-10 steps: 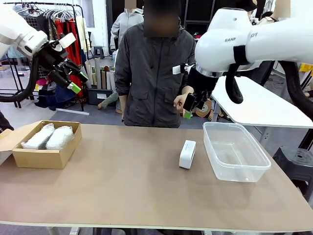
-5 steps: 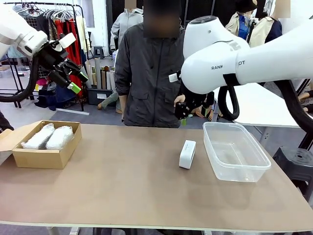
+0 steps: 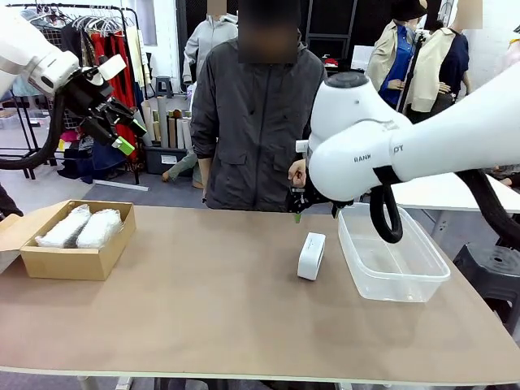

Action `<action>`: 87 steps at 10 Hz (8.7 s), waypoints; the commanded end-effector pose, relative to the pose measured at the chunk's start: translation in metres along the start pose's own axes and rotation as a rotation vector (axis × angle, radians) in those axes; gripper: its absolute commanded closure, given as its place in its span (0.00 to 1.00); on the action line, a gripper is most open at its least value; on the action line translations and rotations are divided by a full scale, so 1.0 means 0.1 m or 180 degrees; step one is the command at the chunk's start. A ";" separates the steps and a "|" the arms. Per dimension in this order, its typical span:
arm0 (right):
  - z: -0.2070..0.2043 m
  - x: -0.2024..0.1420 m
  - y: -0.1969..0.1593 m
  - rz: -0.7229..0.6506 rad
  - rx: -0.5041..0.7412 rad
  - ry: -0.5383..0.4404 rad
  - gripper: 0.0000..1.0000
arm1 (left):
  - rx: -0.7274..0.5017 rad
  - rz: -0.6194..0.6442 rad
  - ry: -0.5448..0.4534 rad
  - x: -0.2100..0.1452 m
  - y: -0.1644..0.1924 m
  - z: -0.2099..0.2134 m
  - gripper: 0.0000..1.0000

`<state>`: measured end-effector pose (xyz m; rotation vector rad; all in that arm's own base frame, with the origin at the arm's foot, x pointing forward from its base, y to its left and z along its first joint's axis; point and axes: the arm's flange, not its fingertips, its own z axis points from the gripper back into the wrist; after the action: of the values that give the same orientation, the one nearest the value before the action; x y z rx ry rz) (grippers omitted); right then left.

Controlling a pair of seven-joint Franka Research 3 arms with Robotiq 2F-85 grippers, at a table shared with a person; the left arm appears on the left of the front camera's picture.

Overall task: Separate and place wrapped and unwrapped clocks.
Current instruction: Pick up the Digital clock indicated by the person, then if the picked Digital clock is wrapped, place it in the Package Box ; if not, place it in the Organizing box.

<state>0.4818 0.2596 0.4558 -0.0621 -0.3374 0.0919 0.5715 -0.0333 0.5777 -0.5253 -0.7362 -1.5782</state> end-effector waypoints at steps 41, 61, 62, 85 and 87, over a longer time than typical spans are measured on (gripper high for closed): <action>0.42 0.20 0.53 0.0123 0.0205 0.0322 1.00 | -0.0002 0.0007 0.0045 0.00 -0.01 0.02 0.00; 1.90 0.41 0.74 0.1357 0.0258 -0.0091 1.00 | -0.0002 0.0007 0.0045 0.00 -0.01 0.02 0.00; 1.90 0.41 0.74 0.1357 0.0258 -0.0091 1.00 | -0.0002 0.0007 0.0045 0.00 -0.01 0.02 0.00; 0.67 0.54 -1.97 0.1193 0.0791 0.0465 1.00 | -0.0002 0.0007 0.0045 0.00 -0.01 0.02 0.00; 0.67 0.54 -1.97 0.1193 0.0791 0.0465 1.00 | -0.0002 0.0007 0.0045 0.00 -0.01 0.02 0.00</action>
<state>0.5262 0.0735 0.5479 0.1261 -0.1604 0.4841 0.5719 -0.0333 0.5779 -0.5248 -0.7364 -1.5785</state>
